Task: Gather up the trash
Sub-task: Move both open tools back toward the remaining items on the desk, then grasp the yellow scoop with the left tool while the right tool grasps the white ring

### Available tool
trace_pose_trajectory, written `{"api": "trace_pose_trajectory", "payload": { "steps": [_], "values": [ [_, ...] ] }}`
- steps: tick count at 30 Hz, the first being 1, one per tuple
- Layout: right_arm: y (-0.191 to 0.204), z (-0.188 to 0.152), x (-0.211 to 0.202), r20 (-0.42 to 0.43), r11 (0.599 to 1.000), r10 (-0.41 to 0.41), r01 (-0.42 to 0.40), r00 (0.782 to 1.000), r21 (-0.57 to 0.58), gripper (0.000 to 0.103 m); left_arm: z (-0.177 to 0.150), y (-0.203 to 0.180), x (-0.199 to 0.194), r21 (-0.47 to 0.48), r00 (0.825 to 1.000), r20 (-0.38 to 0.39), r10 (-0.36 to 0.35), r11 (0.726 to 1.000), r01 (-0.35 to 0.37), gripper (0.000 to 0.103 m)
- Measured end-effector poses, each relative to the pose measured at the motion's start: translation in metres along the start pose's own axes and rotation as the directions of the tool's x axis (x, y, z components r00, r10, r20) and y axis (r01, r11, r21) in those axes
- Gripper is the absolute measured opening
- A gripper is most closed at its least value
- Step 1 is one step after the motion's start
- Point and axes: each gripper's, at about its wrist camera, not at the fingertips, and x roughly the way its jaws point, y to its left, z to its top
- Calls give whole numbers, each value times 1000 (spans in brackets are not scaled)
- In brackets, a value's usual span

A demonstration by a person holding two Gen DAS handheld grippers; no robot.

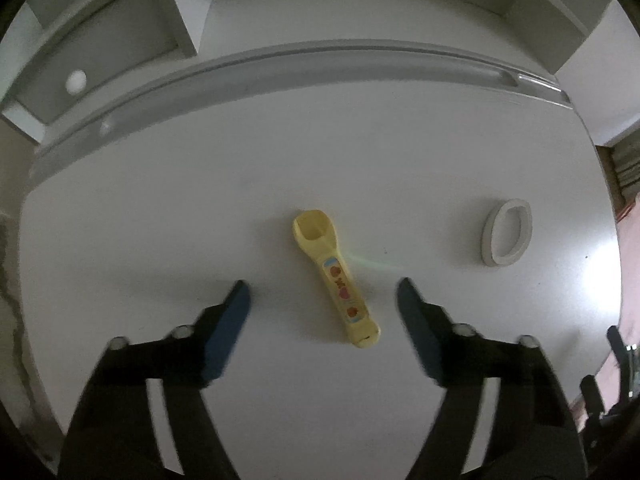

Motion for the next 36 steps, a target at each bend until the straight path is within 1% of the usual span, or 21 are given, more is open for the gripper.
{"api": "trace_pose_trajectory", "payload": {
  "steps": [1,2,3,5,7,9,10,11,12,14,15,16,18,20,22,25,27,29,30,32,36],
  "values": [
    [1,0,-1,-1,1000,1,-1,1000,-8,93,-2,-1,-2,18,1000,14,7,1000,-8,51],
    [4,1,1,-7,1000,-2,1,1000,-20,93,-4,-2,-5,33,1000,23,4,999,-5,29],
    [8,3,4,-13,1000,-3,3,1000,-29,93,-6,-1,-7,38,999,27,-21,999,20,13],
    [18,9,9,-36,998,9,-11,999,-56,93,-13,3,-13,39,998,56,-43,998,41,12],
    [34,20,18,-81,993,39,-48,996,-110,93,-26,6,-23,53,994,104,-38,998,32,12],
    [48,36,32,-148,983,58,-82,987,-163,93,-46,9,-40,77,986,161,-49,996,37,12],
    [54,46,40,-185,981,54,-86,981,-172,93,-57,12,-49,86,980,195,-51,996,35,12],
    [58,55,48,-215,981,55,-93,975,-172,93,-61,4,-55,92,972,228,-48,995,28,12],
    [63,68,60,-262,981,52,-98,964,-166,93,-62,0,-62,98,965,257,-43,995,18,12],
    [71,84,73,-310,985,47,-96,950,-143,93,-83,0,-75,97,943,330,-30,995,-2,12],
    [78,94,80,-338,986,58,-108,939,-131,93,-84,-1,-75,100,937,349,-27,995,-8,12],
    [86,103,89,-368,986,55,-108,928,-125,93,-95,0,-78,101,929,368,-24,995,-14,12],
    [99,117,103,-410,987,47,-105,911,-120,93,-104,3,-82,112,921,390,-15,993,-31,12],
    [113,126,116,-445,988,20,-87,895,-130,93,-103,1,-81,122,915,402,-3,991,-50,12],
    [124,133,127,-468,988,-11,-63,884,-142,92,-105,3,-78,128,915,404,-7,991,-49,12],
    [138,138,137,-487,990,-27,-46,873,-136,86,-108,4,-79,139,917,398,-23,990,-36,12],
    [141,136,138,-492,991,-31,-37,870,-127,78,-110,6,-80,143,916,400,-26,989,-35,12],
    [142,135,138,-491,991,-44,-24,870,-131,66,-111,8,-80,146,915,402,-29,989,-33,12],
    [141,134,137,-487,991,-57,-10,872,-134,64,-113,8,-80,146,915,402,-31,989,-31,12],
    [141,138,137,-476,990,-77,11,876,-140,50,-114,10,-79,145,916,400,-32,989,-29,12],
    [131,137,133,-468,993,-80,27,880,-119,50,-112,12,-77,139,920,389,-38,990,-17,12]
  ]
}}
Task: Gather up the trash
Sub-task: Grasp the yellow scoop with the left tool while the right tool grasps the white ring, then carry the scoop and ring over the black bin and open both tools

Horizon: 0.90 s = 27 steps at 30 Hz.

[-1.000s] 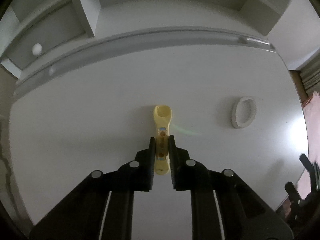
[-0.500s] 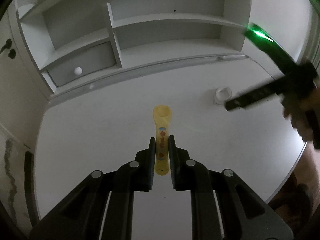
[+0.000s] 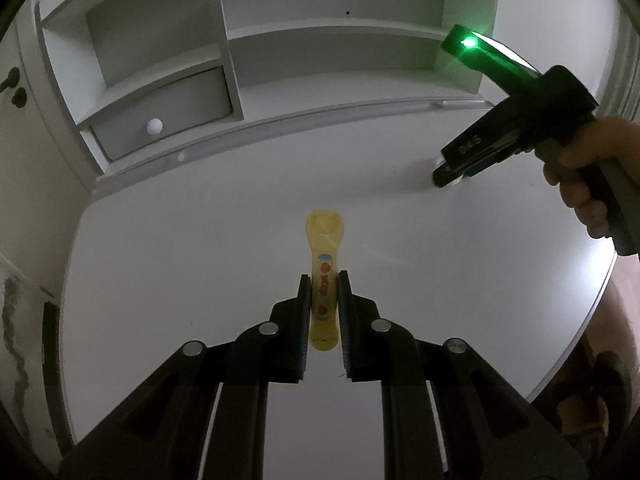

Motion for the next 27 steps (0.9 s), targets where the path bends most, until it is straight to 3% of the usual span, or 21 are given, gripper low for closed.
{"api": "trace_pose_trajectory", "payload": {
  "steps": [8,14,18,20,24,27],
  "values": [
    [-2,-9,-19,57,1000,27,-27,998,3,49,3,-6,-3,5,1000,16,-8,1000,8,12],
    [-36,-54,-55,149,994,100,-105,984,21,49,9,-30,-1,28,998,4,-64,998,64,12],
    [-85,-113,-81,244,987,115,-138,963,83,49,18,-68,-3,90,993,15,-117,989,115,12],
    [-121,-148,-95,303,983,90,-134,949,127,49,23,-98,-4,135,984,19,-179,975,175,12],
    [-185,-224,-115,404,951,-14,-112,915,287,49,30,-168,-7,238,953,20,-302,927,289,12],
    [-230,-289,-121,438,890,-111,-107,892,444,49,33,-230,-7,320,921,1,-390,872,369,12]
  ]
}}
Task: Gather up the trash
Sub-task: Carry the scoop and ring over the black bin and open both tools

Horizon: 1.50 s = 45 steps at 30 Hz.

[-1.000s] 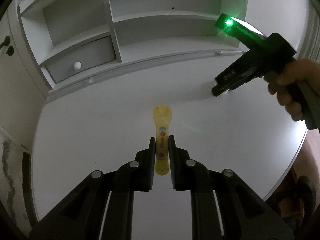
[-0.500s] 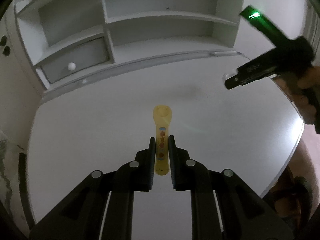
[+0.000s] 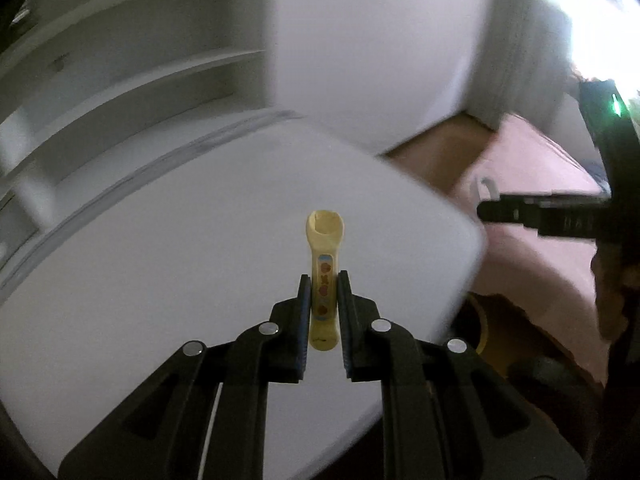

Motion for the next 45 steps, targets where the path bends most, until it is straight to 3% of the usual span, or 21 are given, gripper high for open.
{"api": "trace_pose_trajectory", "payload": {
  "steps": [3,6,13,19,27,33,38,45],
  "values": [
    [-71,-35,-17,44,981,-42,33,998,191,49,17,-60,31,91,994,-24,-110,990,111,12],
    [-129,-71,-13,20,939,-89,77,996,336,49,22,-107,55,155,980,-56,-189,968,195,12],
    [-221,-122,3,-71,860,-211,220,975,460,49,9,-214,114,300,932,-165,-323,883,360,12],
    [-252,-142,28,-125,830,-229,260,965,494,49,-11,-262,185,338,896,-291,-335,840,424,12],
    [-270,-159,42,-162,806,-193,251,968,536,49,-39,-289,266,288,849,-430,-307,845,451,12],
    [-282,-165,53,-167,799,-170,235,971,553,49,-50,-293,288,274,834,-472,-284,852,445,13],
    [-286,-169,56,-170,792,-167,235,971,563,49,-46,-303,296,274,836,-474,-276,856,439,14],
    [-282,-170,53,-176,789,-161,234,971,568,49,-42,-301,281,294,857,-439,-269,859,420,37]
  ]
}}
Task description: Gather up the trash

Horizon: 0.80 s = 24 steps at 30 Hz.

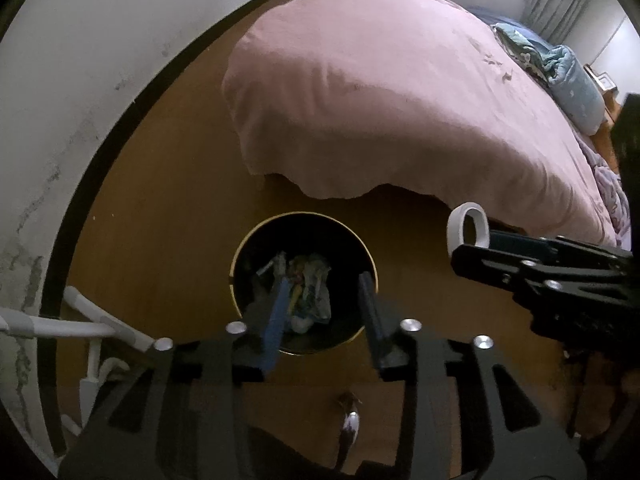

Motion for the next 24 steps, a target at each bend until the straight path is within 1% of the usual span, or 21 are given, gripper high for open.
{"api": "trace_pose_trajectory", "payload": {
  "steps": [2,5,6,7,8,10,14,15,16,17,18,20,21,24],
  "values": [
    [2,0,0,3,1000,0,0,1000,-3,49,-2,-1,-7,8,1000,10,13,1000,-13,38],
    [3,2,2,10,1000,8,-8,1000,-3,50,-6,1,-16,9,1000,26,17,1000,-17,44],
    [3,3,1,15,1000,19,-19,1000,2,54,-7,2,-20,9,999,31,20,1000,-20,46],
    [3,3,0,23,1000,23,-23,999,8,66,-9,2,-25,9,999,39,24,1000,-25,50],
    [3,3,-2,33,1000,22,-22,999,10,74,-11,3,-30,8,999,47,28,1000,-28,52],
    [5,4,-8,58,1000,18,-19,998,8,75,-14,4,-42,8,997,63,37,999,-38,58],
    [7,5,-19,87,1000,23,-25,996,16,77,-20,0,-77,7,992,119,45,999,-46,65],
    [10,5,-23,95,1000,25,-26,995,11,78,-22,-3,-92,8,988,144,49,999,-51,73],
    [16,3,-28,104,1000,22,-22,994,-5,81,-24,-5,-102,10,985,162,53,998,-55,78],
    [22,2,-32,112,999,19,-16,993,-28,84,-27,-7,-116,10,981,187,60,998,-63,86],
    [32,1,-38,126,998,20,-13,992,-60,84,-31,-9,-136,8,973,222,67,997,-70,92],
    [55,-2,-51,146,992,41,-23,988,-126,88,-39,-7,-166,-11,959,270,90,996,-90,94],
    [71,-4,-58,153,985,61,-35,986,-168,88,-44,-4,-181,-27,951,290,106,994,-102,94],
    [128,-11,-80,177,949,111,-51,978,-313,88,-68,19,-230,-114,923,341,181,982,-150,96]
  ]
}}
